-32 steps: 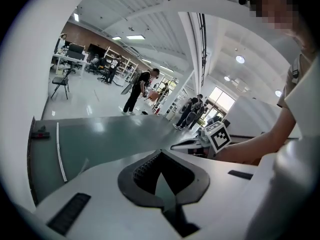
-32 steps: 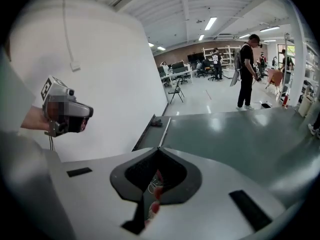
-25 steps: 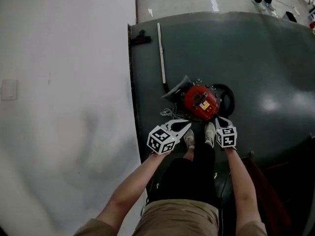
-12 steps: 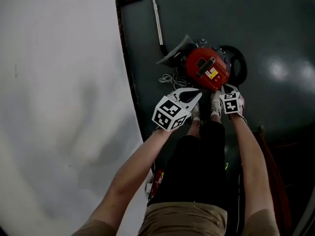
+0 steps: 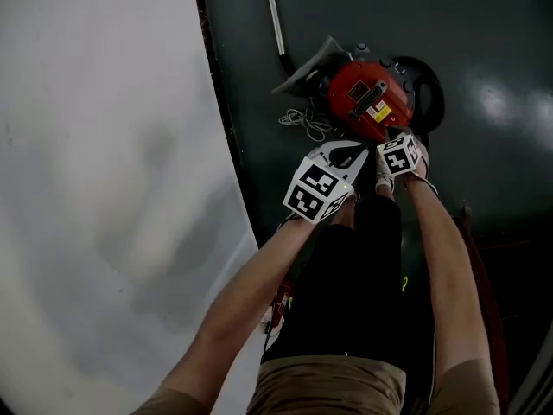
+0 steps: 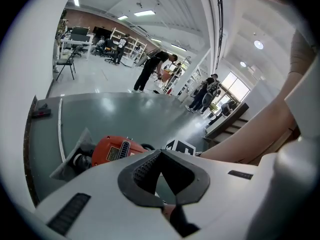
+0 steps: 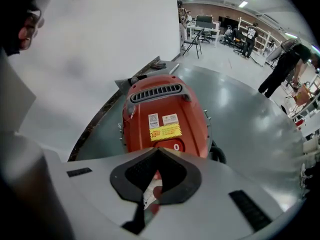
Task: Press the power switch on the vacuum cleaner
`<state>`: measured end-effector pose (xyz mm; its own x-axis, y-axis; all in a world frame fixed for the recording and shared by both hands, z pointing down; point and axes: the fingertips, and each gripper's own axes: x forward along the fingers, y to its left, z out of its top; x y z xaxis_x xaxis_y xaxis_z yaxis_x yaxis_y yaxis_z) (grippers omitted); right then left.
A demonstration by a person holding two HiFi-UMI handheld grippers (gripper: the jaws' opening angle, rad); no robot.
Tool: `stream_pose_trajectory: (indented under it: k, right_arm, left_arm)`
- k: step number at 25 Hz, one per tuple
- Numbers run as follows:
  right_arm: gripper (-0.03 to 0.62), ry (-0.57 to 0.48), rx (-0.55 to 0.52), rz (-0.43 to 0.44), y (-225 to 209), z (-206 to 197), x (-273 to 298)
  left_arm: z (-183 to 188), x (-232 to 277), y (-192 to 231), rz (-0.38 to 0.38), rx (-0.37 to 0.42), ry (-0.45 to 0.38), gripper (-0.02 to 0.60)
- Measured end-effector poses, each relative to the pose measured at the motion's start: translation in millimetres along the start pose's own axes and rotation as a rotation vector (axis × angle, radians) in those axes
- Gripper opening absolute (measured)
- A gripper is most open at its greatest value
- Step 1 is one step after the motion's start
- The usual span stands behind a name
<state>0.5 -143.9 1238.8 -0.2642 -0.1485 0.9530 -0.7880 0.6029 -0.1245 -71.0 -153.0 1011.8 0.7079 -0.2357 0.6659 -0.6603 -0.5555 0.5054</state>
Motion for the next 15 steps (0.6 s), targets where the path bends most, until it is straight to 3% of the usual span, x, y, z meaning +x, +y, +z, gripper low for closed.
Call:
stream_pose_trajectory:
  k: [8, 15]
  right_arm:
    - [0.009, 0.031, 0.003, -0.006, -0.8, -5.6, 18.3]
    - [0.009, 0.276, -0.015, -0.028, 6.2, -5.4, 27.5]
  left_arm:
    - [10.8, 6.9, -1.2, -0.025, 0.015, 0.004, 0.003]
    - [9.1, 4.5, -9.7, -0.028, -0.005, -0.009, 0.003]
